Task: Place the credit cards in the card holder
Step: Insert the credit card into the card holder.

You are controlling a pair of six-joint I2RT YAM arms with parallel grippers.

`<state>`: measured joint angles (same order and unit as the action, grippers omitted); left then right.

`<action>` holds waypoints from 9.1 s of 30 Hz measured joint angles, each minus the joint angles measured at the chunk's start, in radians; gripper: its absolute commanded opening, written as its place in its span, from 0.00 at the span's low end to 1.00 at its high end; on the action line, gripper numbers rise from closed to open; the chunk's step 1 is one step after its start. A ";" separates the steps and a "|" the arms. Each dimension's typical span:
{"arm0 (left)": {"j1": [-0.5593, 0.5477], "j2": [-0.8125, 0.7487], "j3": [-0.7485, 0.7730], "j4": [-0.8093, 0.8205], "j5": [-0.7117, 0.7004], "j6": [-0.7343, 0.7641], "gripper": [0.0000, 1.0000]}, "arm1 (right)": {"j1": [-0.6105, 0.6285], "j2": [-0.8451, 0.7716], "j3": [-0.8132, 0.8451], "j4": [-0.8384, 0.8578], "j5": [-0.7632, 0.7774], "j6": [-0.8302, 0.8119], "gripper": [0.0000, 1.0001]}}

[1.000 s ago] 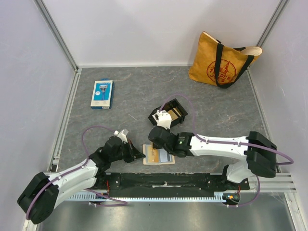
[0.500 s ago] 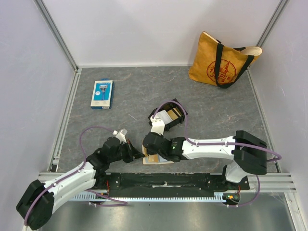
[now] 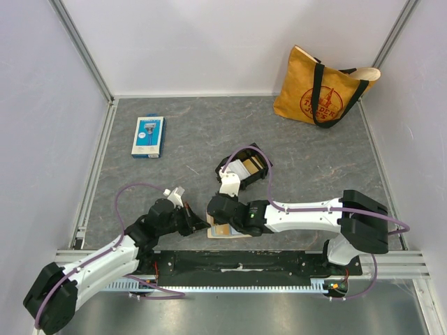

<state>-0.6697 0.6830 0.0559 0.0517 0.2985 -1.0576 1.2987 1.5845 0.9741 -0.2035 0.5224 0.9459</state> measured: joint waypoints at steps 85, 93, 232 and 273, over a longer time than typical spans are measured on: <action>0.000 -0.106 0.002 -0.085 0.000 0.000 0.02 | 0.048 0.169 0.243 -0.232 0.201 -0.080 0.00; 0.000 -0.111 0.014 -0.101 0.000 0.000 0.02 | 0.048 0.169 0.245 -0.294 0.251 -0.083 0.00; 0.000 0.080 0.014 -0.080 -0.037 0.011 0.02 | -0.209 -0.237 -0.536 0.467 -0.396 0.110 0.00; 0.000 0.064 0.003 -0.066 -0.044 0.010 0.02 | -0.212 -0.122 -0.636 0.774 -0.416 0.206 0.00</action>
<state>-0.6697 0.7471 0.0586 -0.0143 0.2546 -1.0473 1.0870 1.4628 0.3378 0.5709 0.1066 1.1519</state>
